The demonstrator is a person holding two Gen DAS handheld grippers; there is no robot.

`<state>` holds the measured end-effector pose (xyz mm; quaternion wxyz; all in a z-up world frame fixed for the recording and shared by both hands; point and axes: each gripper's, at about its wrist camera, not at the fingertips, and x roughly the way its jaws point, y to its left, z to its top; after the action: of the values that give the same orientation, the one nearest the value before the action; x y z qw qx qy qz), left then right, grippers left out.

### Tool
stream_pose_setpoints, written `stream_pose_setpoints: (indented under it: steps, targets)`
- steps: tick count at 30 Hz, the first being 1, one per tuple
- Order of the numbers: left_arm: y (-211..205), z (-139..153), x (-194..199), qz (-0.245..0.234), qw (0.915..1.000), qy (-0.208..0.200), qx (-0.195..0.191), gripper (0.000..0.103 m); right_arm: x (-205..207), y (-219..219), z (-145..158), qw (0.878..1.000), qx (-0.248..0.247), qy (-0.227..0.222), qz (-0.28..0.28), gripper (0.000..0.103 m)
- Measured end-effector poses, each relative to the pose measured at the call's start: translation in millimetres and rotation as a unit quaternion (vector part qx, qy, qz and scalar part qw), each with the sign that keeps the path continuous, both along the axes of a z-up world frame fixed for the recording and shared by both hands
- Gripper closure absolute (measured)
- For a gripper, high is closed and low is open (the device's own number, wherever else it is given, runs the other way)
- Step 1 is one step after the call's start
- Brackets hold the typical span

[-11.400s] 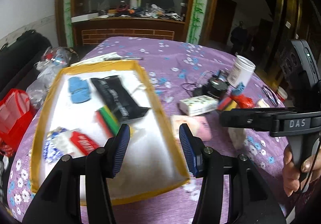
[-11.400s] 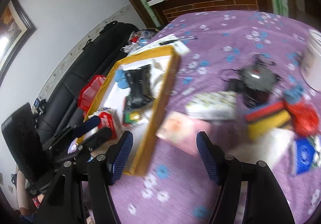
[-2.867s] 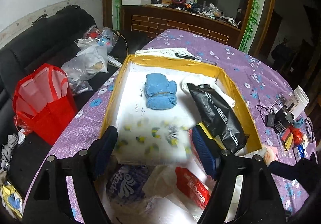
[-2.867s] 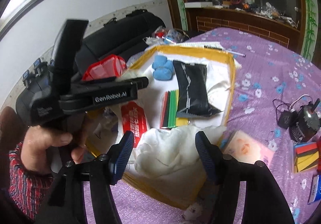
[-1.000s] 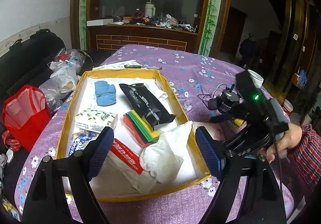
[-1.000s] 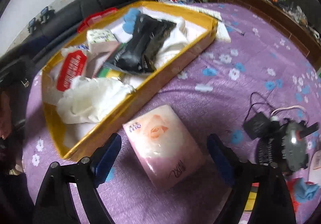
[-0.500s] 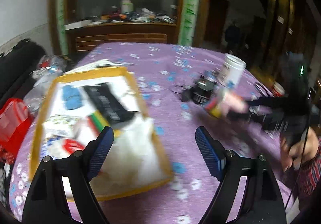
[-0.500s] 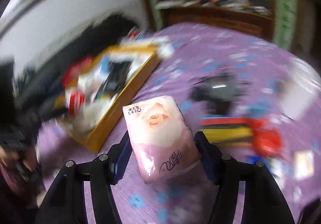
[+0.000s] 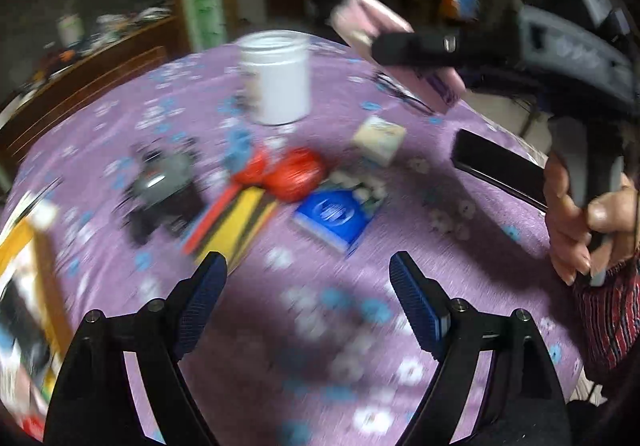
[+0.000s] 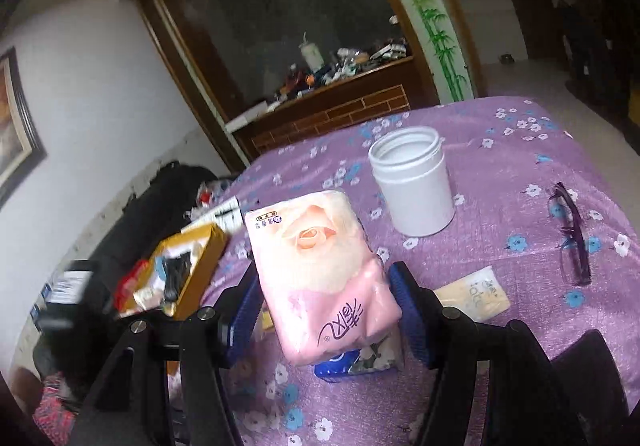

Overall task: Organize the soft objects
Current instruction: 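Grasp the blue Vinda tissue pack with the left gripper while the right gripper holds the pink pack, then lift the blue and pink tissue packs with both grippers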

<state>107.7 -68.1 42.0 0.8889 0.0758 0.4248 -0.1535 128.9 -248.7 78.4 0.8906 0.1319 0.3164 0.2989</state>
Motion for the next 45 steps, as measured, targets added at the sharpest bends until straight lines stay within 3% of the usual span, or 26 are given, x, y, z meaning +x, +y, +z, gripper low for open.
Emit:
stream_pose_setpoints:
  steps: [4, 11, 14, 15, 16, 21, 31, 36, 39, 45]
  targets:
    - [-23, -10, 23, -0.048, 0.9985, 0.024, 0.014, 0.020, 7, -14, 3, 1.000, 0.026, 0.005, -0.012, 0.039]
    - [-39, -33, 55, -0.085, 0.9934, 0.070, 0.031, 0.020, 8, -26, 3, 0.998, 0.051, 0.015, -0.027, 0.039]
    - [-45, -40, 65, -0.083, 0.9936, 0.067, 0.037, 0.021, 6, -30, 3, 0.998, 0.054, 0.014, -0.037, 0.039]
    - [-46, -43, 68, -0.077, 0.9941, 0.069, 0.033, 0.024, 6, -30, 3, 0.998, 0.055, 0.014, -0.038, 0.039]
    - [-46, -44, 69, -0.071, 0.9946, 0.071, 0.029, 0.037, 5, -31, 4, 0.998, 0.056, 0.013, -0.040, 0.039]
    - [-53, -47, 58, -0.054, 0.9969, 0.054, 0.019, 0.042, 5, -31, 2, 0.997, 0.052, 0.015, -0.046, 0.038]
    - [11, -46, -16, 0.087, 0.9948, 0.050, -0.021, 0.042, 4, -7, -3, 1.000, 0.017, 0.021, -0.010, 0.038]
    - [55, -43, -61, 0.170, 0.9847, 0.017, -0.036, 0.041, -11, 55, -23, 0.995, -0.061, 0.036, 0.075, 0.038]
    - [68, -40, -67, 0.224, 0.9745, -0.007, -0.006, 0.041, -21, 94, -46, 0.984, -0.116, 0.062, 0.120, 0.038]
    - [76, -55, -53, 0.231, 0.9724, 0.029, -0.015, 0.041, -21, 115, -80, 0.968, -0.211, 0.085, 0.108, 0.038]
